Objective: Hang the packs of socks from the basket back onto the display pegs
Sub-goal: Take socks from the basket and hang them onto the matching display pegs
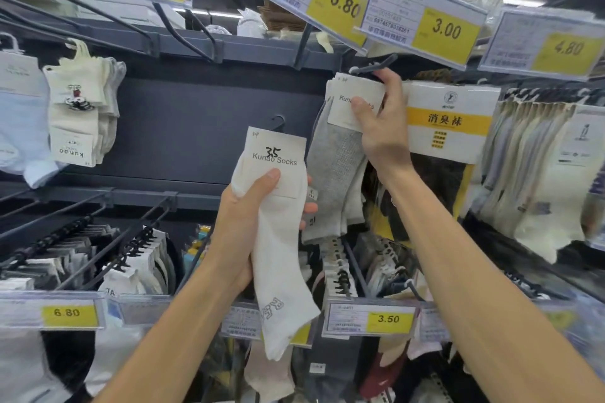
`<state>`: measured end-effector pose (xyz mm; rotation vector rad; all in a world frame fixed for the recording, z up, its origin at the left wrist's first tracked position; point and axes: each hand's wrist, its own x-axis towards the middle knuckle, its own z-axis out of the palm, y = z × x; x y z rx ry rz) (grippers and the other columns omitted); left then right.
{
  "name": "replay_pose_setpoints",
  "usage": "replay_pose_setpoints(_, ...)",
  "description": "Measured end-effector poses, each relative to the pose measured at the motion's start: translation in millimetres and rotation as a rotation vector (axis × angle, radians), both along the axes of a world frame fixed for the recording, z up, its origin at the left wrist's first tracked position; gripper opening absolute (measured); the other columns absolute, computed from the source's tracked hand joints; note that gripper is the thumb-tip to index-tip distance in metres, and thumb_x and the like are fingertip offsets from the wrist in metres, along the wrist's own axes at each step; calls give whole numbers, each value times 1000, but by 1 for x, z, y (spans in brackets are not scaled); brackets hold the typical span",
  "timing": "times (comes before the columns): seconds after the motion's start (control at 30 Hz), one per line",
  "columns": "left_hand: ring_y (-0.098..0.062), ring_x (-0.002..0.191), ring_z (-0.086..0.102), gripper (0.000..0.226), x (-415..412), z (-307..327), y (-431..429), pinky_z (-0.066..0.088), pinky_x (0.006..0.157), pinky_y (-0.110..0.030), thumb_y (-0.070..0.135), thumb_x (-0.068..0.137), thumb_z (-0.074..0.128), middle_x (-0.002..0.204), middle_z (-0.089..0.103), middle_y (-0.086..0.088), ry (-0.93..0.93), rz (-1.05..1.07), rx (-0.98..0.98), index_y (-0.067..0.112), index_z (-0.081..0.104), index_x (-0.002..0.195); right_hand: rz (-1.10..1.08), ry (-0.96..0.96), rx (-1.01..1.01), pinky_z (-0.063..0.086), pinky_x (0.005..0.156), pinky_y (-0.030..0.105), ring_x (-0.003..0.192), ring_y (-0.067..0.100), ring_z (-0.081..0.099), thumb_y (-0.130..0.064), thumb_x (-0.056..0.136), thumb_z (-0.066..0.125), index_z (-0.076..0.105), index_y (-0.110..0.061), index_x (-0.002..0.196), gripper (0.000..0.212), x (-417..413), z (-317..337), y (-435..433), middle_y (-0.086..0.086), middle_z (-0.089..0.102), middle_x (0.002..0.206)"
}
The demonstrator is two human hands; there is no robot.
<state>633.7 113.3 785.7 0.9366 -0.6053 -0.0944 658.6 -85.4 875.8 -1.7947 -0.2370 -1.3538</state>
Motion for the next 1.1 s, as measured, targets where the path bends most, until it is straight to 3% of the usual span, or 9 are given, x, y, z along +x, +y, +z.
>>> replay_pose_setpoints(0.17, -30, 79, 76, 21, 0, 0, -1, 58, 54, -30, 22, 97, 56, 107, 76, -14, -20, -14, 8, 19, 76, 105, -67, 132, -90, 41, 109, 29, 124, -1, 50, -12, 99, 53, 34, -10, 149, 53, 6, -1, -3, 4, 45, 148)
replay_pose_setpoints(0.37, -32, 89, 76, 30, 3, -2, 0, 58, 59, -31, 21, 94, 59, 114, 75, -15, -60, -87, -1, 14, 67, 123, -276, 154, -109, 19, 122, 35, 148, 15, 19, -25, 99, 51, 18, -19, 156, 67, -31, -18, 26, 4, 23, 161)
replay_pose_setpoints(0.47, -27, 91, 77, 26, 3, -2, -3, 59, 63, -29, 25, 92, 61, 113, 76, -9, -118, -69, 29, 23, 73, 115, 6, 126, -102, 37, 111, 28, 133, 1, 45, -37, 96, 54, 32, -30, 149, 58, -65, -45, 52, -9, 52, 143)
replay_pose_setpoints(0.53, -20, 91, 76, 24, 4, -3, -6, 59, 67, -26, 26, 91, 62, 110, 77, -5, -161, -46, 71, 28, 75, 110, 251, 210, -57, 54, 92, 28, 107, 4, 65, -28, 94, 61, 40, -31, 142, 53, -76, -53, 62, -8, 71, 114)
replay_pose_setpoints(0.6, -17, 93, 75, 23, 6, -6, -8, 59, 69, -25, 26, 90, 61, 110, 77, -3, -184, -70, 129, 28, 74, 109, 295, 210, 33, 58, 83, 30, 96, 12, 71, -10, 93, 62, 50, -25, 136, 47, -75, -52, 56, -1, 74, 104)
replay_pose_setpoints(0.77, -11, 88, 74, 16, 13, -14, -15, 56, 67, -21, 27, 94, 56, 98, 78, 3, -382, 36, 388, 33, 68, 103, 92, 64, 254, 51, 97, 30, 111, 10, 62, -1, 96, 53, 54, -17, 132, 39, -63, -25, 22, 2, 65, 123)
replay_pose_setpoints(0.83, -8, 95, 72, 17, 15, -18, -18, 57, 77, -26, 34, 91, 57, 102, 77, 9, -390, 78, 471, 40, 66, 105, 20, 52, 224, 49, 96, 23, 114, 8, 59, -3, 98, 49, 52, -16, 134, 39, -58, -14, 13, 4, 60, 130)
replay_pose_setpoints(0.97, 3, 101, 66, 34, 17, -27, -21, 54, 94, -37, 60, 82, 50, 105, 71, 24, -507, 208, 770, 46, 59, 112, -68, 35, 66, 42, 96, 8, 110, -18, 50, -4, 96, 49, 50, -16, 135, 41, -44, 1, 8, -19, 55, 124)
replay_pose_setpoints(1.1, -13, 93, 68, 44, 15, -34, -22, 56, 82, -40, 71, 80, 34, 96, 70, 18, -754, 363, 1179, 42, 56, 105, -105, 68, 21, 38, 111, 36, 127, 14, 50, 2, 93, 49, 48, -7, 137, 45, -27, 1, 15, 3, 54, 136)
